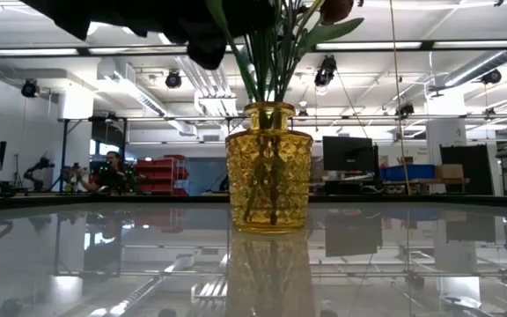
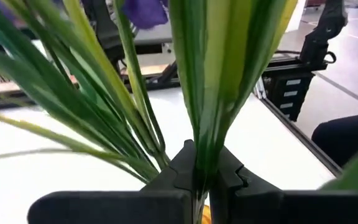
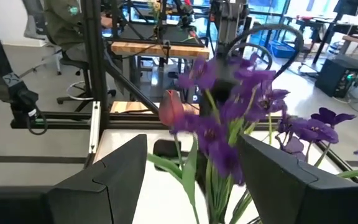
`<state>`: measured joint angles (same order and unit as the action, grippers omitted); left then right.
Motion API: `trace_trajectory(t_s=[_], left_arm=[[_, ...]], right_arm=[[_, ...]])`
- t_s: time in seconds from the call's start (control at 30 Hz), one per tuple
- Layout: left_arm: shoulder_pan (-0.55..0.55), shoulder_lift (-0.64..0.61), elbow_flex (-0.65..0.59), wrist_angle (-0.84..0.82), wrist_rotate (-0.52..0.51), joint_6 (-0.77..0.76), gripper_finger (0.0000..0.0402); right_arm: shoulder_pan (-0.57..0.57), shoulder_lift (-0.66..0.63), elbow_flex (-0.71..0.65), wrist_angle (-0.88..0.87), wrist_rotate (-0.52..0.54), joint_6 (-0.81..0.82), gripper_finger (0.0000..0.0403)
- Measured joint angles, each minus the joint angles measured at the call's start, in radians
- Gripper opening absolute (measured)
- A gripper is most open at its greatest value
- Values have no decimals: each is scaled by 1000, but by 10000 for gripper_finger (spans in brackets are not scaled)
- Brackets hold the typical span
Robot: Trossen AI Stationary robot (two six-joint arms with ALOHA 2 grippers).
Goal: Sort flowers into vase by color
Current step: Put the purple flowers into the yellow vase
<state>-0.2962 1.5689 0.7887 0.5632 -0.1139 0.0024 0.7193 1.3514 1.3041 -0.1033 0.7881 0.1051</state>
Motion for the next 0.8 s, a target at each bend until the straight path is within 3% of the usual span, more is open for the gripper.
trace_trajectory(t_s=[0.23,0.6,0.8], left_arm=[[8,25,0,-4,-43,-32,27],[30,-62,0,-239,-53,-94,170],[30,-123,0,-354,-33,-150,221]], right_arm=[[-14,0,0,-31,0,36,242],[-30,-1,0,-122,-2,107,242],[-38,-9,0,-132,-2,104,242]])
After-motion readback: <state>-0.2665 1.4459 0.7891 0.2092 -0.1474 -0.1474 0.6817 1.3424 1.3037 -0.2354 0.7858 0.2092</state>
